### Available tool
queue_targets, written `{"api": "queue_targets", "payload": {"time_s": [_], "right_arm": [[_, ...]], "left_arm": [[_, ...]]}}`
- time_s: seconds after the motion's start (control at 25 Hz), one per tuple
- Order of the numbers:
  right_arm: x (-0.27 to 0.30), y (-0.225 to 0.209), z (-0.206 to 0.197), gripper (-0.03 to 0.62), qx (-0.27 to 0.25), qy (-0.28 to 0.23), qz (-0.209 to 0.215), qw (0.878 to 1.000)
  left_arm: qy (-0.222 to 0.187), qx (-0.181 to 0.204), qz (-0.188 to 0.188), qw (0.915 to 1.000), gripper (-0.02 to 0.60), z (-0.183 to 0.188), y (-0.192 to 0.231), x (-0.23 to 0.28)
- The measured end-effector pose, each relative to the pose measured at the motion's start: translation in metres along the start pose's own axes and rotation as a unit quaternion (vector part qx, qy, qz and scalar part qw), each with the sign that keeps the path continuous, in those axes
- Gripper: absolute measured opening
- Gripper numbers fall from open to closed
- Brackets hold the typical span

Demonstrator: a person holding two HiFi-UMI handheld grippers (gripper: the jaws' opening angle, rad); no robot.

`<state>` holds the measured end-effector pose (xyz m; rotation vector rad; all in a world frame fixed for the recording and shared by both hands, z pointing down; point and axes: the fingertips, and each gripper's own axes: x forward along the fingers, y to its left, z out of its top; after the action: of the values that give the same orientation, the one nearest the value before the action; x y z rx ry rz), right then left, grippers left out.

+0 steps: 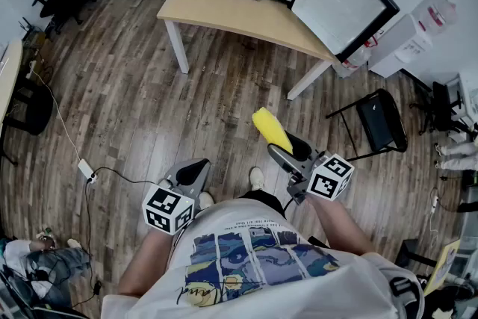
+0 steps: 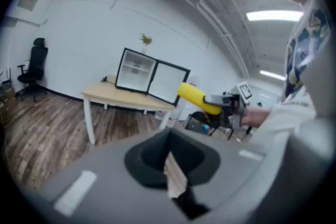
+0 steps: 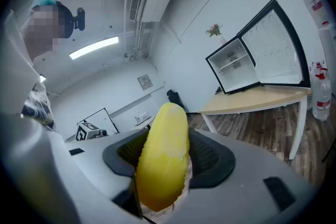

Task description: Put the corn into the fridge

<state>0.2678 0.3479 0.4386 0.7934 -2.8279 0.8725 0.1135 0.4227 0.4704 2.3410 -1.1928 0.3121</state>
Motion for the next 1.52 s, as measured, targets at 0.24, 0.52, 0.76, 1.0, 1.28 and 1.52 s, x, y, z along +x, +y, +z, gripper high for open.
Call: {"api": "queue_targets", "payload": {"time_s": [0.24,0.52,0.76,1.0,1.28,1.52], "right_arm": [[0.016,0.036,-0.015,0.239,0.014,-0.016,-0.025,0.999],[0.017,0.032,-0.012,0.239,0.029,-0.025,-0.062,0.997],[0.043,-0.013,0.015,0.239,0.020,-0.028,-0.073,0.997],[0.073,-0.069,0.069,0.239,-0.017,-0.038,-0.072,0.997],[0.101,-0.133,0.122,0.239,-0.058,-0.036,-0.070,0.995],[0.128,-0.177,0.142,0.239,-0.053,-0.032,-0.080,0.995]], "left_arm": [[0.010,0.015,-0.020,0.9996,0.009,-0.017,0.022,-0.038],[0.013,0.004,-0.053,0.9985,0.009,-0.021,0.033,-0.027],[0.024,0.025,-0.067,0.9972,0.009,0.012,0.050,0.012],[0.031,0.045,-0.055,0.9970,0.009,0.061,0.077,0.055],[0.034,0.060,-0.042,0.9967,0.009,0.110,0.103,0.113],[0.032,0.038,-0.040,0.9979,0.009,0.130,0.126,0.142]]}}
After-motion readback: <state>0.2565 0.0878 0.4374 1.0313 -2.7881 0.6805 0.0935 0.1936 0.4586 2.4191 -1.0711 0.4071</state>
